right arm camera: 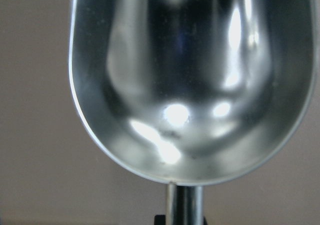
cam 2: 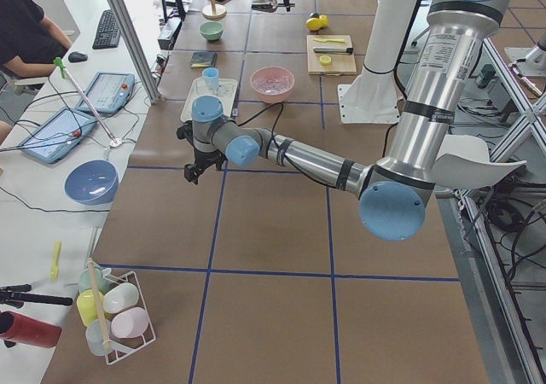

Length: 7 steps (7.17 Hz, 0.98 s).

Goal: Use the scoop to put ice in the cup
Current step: 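Lower the scoop onto the table and open the right gripper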

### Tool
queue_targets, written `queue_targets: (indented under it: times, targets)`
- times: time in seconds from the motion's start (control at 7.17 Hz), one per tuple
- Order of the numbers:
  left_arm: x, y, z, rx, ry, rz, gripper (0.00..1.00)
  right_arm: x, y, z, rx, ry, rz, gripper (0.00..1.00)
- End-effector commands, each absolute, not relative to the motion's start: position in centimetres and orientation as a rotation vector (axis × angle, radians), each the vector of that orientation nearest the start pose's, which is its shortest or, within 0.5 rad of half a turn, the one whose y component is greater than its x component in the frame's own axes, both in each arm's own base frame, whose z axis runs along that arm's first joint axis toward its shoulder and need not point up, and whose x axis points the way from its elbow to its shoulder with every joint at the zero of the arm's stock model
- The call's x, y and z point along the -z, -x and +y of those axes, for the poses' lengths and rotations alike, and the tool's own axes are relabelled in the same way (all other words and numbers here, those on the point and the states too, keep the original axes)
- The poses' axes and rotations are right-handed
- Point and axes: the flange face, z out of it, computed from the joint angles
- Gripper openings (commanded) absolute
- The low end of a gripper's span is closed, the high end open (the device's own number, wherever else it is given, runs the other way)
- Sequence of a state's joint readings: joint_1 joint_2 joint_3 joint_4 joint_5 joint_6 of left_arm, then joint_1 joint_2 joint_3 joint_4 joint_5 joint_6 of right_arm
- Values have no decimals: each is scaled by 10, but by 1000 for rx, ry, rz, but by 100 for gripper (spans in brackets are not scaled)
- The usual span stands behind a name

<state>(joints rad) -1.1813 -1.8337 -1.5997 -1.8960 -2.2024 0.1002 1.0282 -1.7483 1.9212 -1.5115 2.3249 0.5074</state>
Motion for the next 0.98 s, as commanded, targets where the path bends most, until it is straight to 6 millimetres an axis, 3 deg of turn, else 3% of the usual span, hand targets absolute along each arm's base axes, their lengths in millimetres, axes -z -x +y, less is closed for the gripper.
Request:
queue_targets:
  times: [0.0,0.84]
  targets:
    - [-464,-165,-598,-653,-516,703,100,-582,213,-381,127,182,-751,0]
    - [-454,-163,-602,-649,-533,703,100,-587,229,-388,148,240,-802,0]
